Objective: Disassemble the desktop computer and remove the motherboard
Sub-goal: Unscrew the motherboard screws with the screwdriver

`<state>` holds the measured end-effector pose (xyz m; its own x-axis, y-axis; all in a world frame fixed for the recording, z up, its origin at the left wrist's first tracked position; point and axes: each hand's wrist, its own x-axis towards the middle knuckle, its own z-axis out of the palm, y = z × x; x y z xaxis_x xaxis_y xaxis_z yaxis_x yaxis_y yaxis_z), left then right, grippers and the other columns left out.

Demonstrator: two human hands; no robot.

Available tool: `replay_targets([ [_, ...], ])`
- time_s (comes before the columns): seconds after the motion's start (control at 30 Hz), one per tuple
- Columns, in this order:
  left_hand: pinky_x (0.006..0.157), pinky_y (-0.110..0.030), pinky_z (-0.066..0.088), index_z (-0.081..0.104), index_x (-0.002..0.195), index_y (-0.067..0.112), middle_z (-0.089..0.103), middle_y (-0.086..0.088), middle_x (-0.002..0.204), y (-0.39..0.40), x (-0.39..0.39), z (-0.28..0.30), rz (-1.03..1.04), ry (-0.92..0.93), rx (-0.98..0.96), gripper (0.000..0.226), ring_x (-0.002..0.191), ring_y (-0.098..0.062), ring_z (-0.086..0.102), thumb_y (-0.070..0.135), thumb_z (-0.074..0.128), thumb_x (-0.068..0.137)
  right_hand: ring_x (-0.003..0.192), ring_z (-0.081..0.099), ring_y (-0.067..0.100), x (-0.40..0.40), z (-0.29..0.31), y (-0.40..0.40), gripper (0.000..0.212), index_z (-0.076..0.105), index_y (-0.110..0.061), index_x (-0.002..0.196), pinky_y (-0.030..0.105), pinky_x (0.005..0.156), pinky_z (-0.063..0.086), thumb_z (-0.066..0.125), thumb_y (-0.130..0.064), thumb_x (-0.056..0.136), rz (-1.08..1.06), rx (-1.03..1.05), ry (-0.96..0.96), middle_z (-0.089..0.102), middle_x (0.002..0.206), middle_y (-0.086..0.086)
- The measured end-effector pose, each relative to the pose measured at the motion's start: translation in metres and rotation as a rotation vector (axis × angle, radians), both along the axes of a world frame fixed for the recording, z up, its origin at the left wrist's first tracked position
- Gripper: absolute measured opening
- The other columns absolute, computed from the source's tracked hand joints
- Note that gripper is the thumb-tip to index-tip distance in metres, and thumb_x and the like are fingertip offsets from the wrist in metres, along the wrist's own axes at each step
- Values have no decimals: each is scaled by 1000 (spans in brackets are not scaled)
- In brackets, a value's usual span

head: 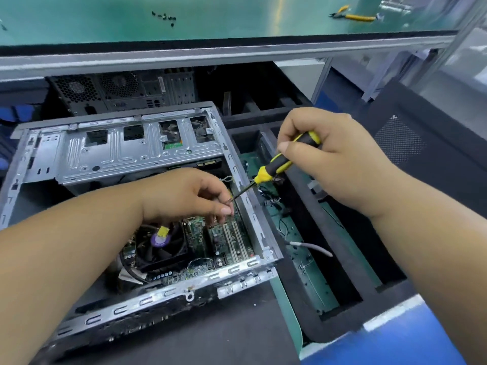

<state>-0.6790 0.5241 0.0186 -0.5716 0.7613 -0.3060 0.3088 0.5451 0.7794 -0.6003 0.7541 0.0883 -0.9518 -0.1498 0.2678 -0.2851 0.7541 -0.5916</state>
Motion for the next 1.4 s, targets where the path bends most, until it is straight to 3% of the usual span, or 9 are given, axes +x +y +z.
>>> replay_targets([
  [0.17,64,-8,46,73,81,28,73,10,81,27,14,13,136,20,61,14,70,1,64,34,63,89,59,46,7,8,-3,32,10,57,-22,78,28,78,35,57,-24,87,-163,-132,162,54,57,-9],
  [0.37,66,-11,40,72,93,40,64,25,79,101,39,13,-1,386,-147,11,74,13,56,40,61,89,74,52,27,14,-8,62,10,52,-28,85,49,83,45,50,-36,91,-419,-201,247,56,59,-28],
  [0.67,68,-15,42,65,112,39,66,17,91,165,53,-12,11,345,-165,25,74,4,56,35,63,88,64,48,14,17,-20,69,7,51,-30,88,50,88,47,51,-35,94,-490,-286,177,54,58,-31],
  [0.83,69,-13,42,68,103,42,63,22,86,128,51,2,110,375,-98,17,80,7,57,37,63,88,53,46,6,9,-26,55,9,46,-35,87,58,92,46,50,-34,95,-368,-385,135,70,81,-19],
  [0.9,75,-18,47,69,100,42,65,22,90,102,51,10,184,391,-77,14,83,7,58,38,63,88,50,45,6,6,-29,43,10,46,-36,86,52,89,46,50,-34,95,-320,-395,134,68,75,-22],
  [0.97,77,-20,48,69,98,42,65,23,91,73,52,16,271,399,-66,12,85,7,58,38,63,88,48,41,3,1,-31,28,9,50,-34,87,32,73,43,51,-34,95,-263,-414,142,60,66,-28],
  [1.07,70,-17,47,68,94,45,65,27,88,26,53,20,381,395,-71,10,80,11,58,39,64,88,47,39,3,-6,-32,2,9,56,-34,88,11,46,33,53,-32,96,-181,-459,131,56,64,-9],
  [1.17,62,-24,53,67,90,47,67,22,81,-21,53,19,484,344,-107,9,68,3,64,39,64,88,49,39,4,-12,-37,-27,8,60,-36,90,13,44,30,54,-36,95,-98,-461,79,54,70,2],
  [1.4,82,-31,50,67,96,45,60,21,92,-109,51,8,438,369,-342,12,86,2,57,42,64,85,52,43,3,-23,-54,-84,9,66,-31,82,11,49,36,65,-36,89,27,-556,-61,56,63,-2],
])
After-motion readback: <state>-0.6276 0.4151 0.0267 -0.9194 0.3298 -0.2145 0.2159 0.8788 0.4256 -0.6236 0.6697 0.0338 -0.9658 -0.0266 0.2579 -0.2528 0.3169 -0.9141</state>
